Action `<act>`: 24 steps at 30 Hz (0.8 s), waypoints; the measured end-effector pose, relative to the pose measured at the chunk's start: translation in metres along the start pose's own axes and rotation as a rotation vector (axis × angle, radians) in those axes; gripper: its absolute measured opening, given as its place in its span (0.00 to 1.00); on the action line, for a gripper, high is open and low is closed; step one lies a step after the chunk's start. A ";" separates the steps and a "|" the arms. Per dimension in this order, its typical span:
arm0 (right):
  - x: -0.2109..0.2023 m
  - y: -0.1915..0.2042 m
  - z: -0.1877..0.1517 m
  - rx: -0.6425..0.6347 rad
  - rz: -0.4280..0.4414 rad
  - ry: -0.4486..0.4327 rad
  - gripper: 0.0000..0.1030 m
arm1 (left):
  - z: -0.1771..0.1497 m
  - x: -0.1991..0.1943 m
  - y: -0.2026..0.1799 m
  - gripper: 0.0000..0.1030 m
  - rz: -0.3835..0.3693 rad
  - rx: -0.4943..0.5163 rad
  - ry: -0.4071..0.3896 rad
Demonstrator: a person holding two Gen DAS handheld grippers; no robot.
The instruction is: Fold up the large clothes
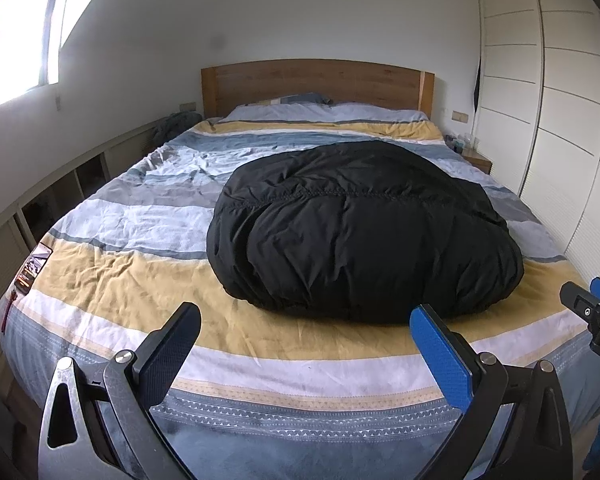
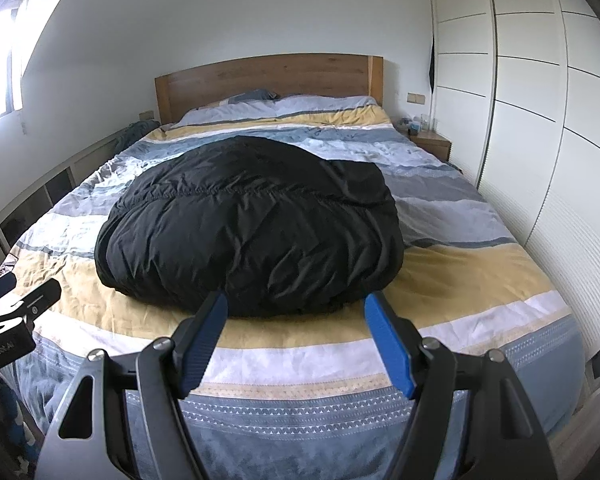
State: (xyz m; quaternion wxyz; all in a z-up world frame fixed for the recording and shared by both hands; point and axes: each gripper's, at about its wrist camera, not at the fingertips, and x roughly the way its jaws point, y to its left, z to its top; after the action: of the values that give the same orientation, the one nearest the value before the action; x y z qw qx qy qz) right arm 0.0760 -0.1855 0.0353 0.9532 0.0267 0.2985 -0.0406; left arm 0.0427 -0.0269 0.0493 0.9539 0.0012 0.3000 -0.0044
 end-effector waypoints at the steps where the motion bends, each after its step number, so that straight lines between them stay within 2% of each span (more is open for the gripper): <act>1: 0.001 -0.001 -0.001 0.002 -0.002 0.003 0.68 | -0.001 0.000 0.000 1.00 -0.001 -0.001 0.000; 13: 0.004 -0.009 -0.007 0.018 -0.013 0.012 0.68 | -0.001 -0.005 0.004 1.00 -0.015 -0.028 -0.019; 24: 0.003 -0.012 -0.008 0.024 -0.016 0.010 0.68 | -0.002 -0.005 0.006 1.00 0.005 -0.031 -0.020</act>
State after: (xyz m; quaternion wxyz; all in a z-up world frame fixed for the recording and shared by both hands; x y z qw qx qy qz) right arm 0.0725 -0.1971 0.0264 0.9509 0.0363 0.3030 -0.0515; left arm 0.0374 -0.0212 0.0511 0.9567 -0.0130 0.2906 0.0027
